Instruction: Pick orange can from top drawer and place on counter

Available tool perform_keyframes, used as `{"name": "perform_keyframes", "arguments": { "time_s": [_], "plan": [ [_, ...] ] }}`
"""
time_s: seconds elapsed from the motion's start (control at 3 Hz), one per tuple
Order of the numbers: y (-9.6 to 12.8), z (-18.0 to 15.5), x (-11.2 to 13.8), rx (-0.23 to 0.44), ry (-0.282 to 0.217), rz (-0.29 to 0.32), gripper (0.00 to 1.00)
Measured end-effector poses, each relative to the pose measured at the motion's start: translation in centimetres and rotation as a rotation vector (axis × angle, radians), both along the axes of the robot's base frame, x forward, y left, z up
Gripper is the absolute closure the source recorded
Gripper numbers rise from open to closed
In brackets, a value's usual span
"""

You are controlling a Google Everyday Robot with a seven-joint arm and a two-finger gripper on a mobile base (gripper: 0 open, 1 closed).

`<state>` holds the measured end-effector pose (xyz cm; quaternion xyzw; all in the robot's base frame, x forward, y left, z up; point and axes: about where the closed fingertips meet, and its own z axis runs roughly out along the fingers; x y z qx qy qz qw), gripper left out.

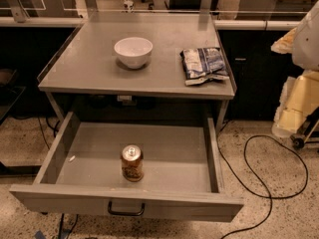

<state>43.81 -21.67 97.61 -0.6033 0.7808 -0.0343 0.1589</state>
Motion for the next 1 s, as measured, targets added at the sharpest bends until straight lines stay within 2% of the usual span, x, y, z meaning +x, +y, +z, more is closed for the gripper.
{"name": "perform_keyframes", "arguments": {
  "time_s": [0.33,0.67,1.0],
  "plan": [
    [1.8,-1.2,-0.1,0.021,0.007,0.012,0.00],
    [1.9,-1.1,-0.5,0.028,-0.004,0.023,0.00],
    [3.9,-3.2,-1.8,0.085,0.010,0.014,0.00]
  ]
}}
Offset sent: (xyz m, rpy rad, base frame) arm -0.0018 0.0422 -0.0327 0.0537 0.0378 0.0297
